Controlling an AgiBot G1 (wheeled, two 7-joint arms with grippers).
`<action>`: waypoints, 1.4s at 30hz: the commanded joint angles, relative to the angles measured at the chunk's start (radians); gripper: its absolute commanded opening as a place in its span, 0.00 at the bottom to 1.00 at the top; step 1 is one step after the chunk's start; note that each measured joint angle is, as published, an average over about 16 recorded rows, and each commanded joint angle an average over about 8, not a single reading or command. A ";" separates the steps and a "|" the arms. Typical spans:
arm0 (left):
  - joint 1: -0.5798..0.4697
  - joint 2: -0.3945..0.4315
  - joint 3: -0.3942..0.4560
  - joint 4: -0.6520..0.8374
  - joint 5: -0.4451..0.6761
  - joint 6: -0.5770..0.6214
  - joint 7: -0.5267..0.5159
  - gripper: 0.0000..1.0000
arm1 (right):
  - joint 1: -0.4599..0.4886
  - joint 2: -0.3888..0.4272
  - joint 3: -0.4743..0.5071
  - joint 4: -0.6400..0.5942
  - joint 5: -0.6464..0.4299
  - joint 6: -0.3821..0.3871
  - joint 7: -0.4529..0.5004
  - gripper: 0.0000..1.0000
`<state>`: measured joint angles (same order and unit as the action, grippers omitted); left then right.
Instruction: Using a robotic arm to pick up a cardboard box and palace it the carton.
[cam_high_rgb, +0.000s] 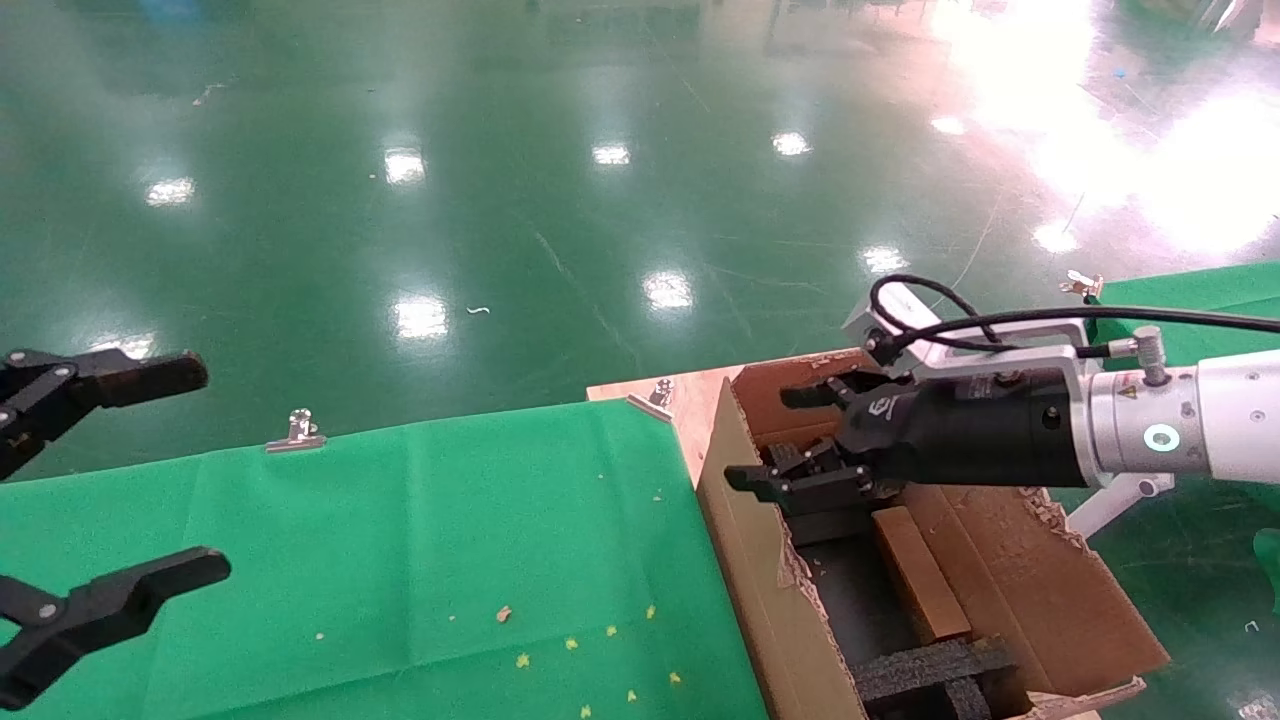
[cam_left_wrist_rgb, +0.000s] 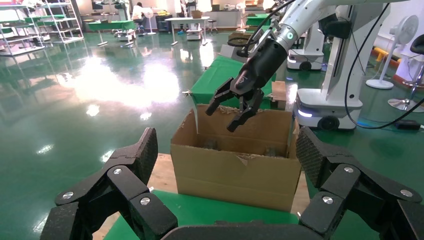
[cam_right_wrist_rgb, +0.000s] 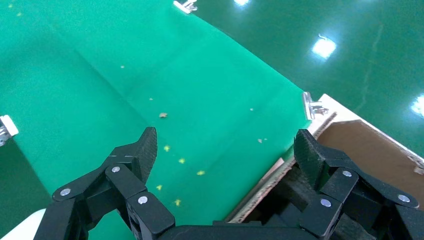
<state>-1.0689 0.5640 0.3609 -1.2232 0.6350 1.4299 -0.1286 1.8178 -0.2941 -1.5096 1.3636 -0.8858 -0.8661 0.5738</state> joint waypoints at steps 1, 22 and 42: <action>0.000 0.000 0.000 0.000 0.000 0.000 0.000 1.00 | 0.001 0.002 -0.001 -0.001 0.006 -0.004 0.000 1.00; 0.000 0.000 0.000 0.000 0.000 0.000 0.000 1.00 | -0.205 -0.088 0.339 -0.025 0.044 -0.175 -0.104 1.00; 0.000 0.000 0.000 0.000 0.000 0.000 0.000 1.00 | -0.442 -0.189 0.731 -0.049 0.093 -0.375 -0.228 1.00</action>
<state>-1.0689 0.5640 0.3609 -1.2231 0.6349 1.4299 -0.1286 1.3743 -0.4835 -0.7762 1.3147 -0.7925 -1.2422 0.3448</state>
